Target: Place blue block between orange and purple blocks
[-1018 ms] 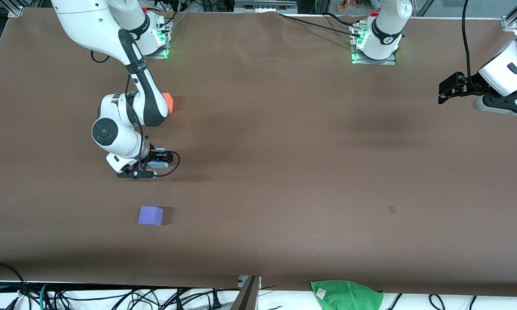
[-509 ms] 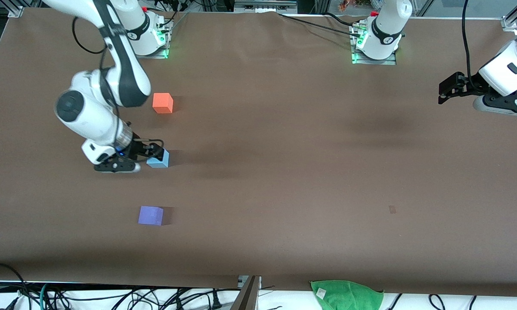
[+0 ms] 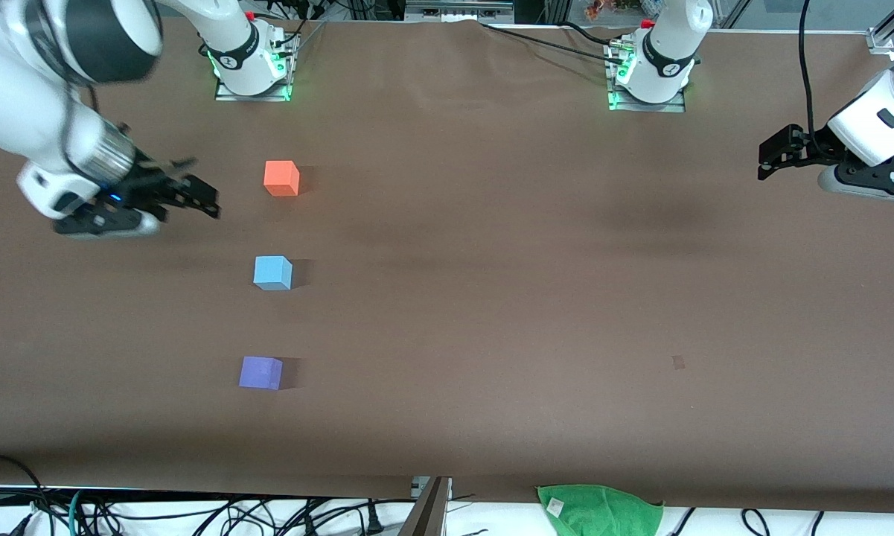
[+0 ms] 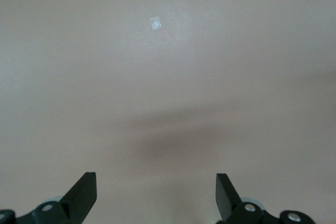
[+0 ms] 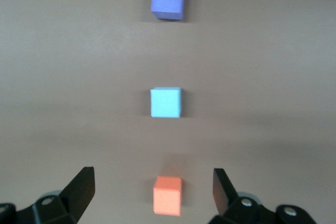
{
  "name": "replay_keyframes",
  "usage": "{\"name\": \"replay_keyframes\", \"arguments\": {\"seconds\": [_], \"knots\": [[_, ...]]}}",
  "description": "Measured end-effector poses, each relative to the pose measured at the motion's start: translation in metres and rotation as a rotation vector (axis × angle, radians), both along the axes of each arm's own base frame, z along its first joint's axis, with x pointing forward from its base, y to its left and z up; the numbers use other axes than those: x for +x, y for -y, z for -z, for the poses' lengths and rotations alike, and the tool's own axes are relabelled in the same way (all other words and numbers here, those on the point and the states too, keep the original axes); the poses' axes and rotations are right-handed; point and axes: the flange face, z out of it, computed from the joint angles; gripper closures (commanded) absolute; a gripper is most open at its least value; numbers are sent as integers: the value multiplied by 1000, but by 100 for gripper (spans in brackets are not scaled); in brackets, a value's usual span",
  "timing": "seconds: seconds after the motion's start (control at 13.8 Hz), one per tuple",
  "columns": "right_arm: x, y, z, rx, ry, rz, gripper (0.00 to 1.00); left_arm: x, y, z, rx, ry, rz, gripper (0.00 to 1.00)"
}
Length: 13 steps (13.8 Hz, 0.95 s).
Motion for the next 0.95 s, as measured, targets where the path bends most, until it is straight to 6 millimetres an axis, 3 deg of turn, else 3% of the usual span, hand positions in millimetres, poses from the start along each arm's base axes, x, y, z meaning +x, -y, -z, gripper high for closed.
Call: {"name": "replay_keyframes", "arguments": {"seconds": [0.07, 0.22, 0.51, 0.95], "knots": [[-1, 10, -20, -5, -7, 6, 0, 0, 0, 0, 0, 0, 0, 0], [-2, 27, -36, -8, -36, -5, 0, 0, 0, 0, 0, 0, 0, 0], [-7, 14, -37, -19, -63, -42, 0, 0, 0, 0, 0, 0, 0, 0], [-10, 21, -51, -76, -32, -47, 0, 0, 0, 0, 0, 0, 0, 0]]}}
